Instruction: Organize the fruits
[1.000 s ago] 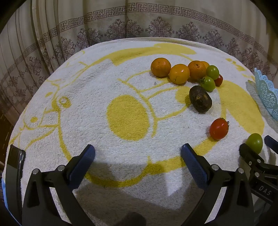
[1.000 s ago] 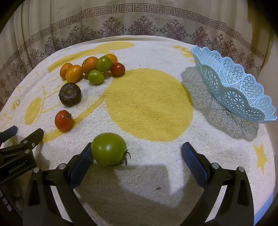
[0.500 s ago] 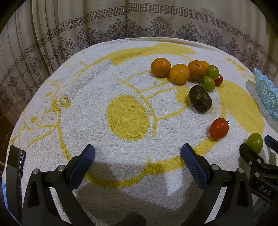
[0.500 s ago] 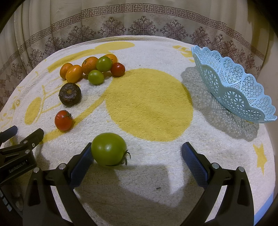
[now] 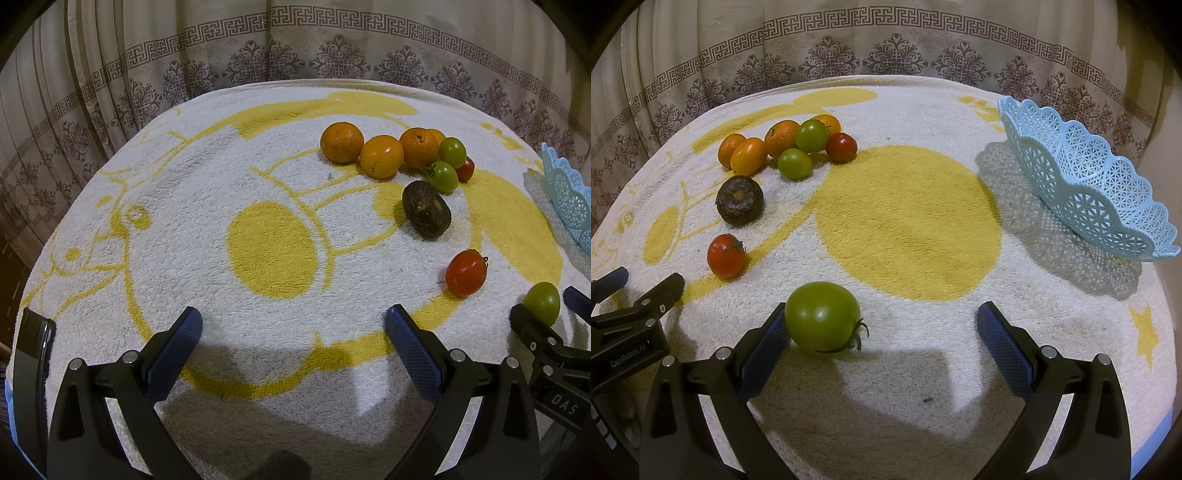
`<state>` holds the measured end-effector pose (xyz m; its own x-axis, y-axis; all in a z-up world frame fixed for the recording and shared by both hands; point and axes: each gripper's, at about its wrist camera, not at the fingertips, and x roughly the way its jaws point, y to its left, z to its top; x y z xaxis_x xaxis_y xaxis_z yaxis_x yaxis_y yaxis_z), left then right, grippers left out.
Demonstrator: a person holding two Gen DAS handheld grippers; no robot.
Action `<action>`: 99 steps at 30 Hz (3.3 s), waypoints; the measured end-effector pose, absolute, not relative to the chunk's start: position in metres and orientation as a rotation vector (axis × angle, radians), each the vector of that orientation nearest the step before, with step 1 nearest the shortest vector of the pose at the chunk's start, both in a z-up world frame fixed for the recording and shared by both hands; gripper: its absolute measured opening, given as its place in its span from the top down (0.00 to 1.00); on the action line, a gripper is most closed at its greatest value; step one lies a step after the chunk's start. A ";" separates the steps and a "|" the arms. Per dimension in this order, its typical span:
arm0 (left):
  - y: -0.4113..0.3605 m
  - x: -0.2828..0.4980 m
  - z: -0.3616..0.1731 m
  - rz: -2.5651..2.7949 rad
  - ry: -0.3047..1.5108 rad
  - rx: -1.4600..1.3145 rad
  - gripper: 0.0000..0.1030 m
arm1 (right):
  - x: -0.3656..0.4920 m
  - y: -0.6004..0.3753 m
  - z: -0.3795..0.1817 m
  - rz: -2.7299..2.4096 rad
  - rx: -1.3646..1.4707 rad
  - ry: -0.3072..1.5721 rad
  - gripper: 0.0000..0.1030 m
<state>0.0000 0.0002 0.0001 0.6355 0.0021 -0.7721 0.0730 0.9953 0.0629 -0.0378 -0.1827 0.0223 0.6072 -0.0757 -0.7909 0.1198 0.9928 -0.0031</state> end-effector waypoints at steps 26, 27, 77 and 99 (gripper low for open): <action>-0.002 -0.002 0.000 -0.021 0.883 0.107 0.05 | -0.038 -0.184 0.022 -0.112 0.052 0.912 0.02; -0.002 -0.002 0.000 -0.021 0.882 0.107 0.05 | -0.038 -0.184 0.022 -0.112 0.052 0.912 0.02; -0.009 -0.014 0.024 -0.089 0.783 0.160 0.05 | -0.052 -0.210 0.055 0.128 0.157 0.831 0.21; -0.039 -0.014 0.029 -0.184 0.778 0.170 0.13 | -0.051 -0.218 0.057 0.158 0.173 0.861 0.66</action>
<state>-0.0139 -0.0394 0.0291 0.6979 -0.1016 -0.7089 0.2264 0.9704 0.0838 -0.0508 -0.2177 0.0565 0.6417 0.2078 -0.7383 -0.0683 0.9743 0.2148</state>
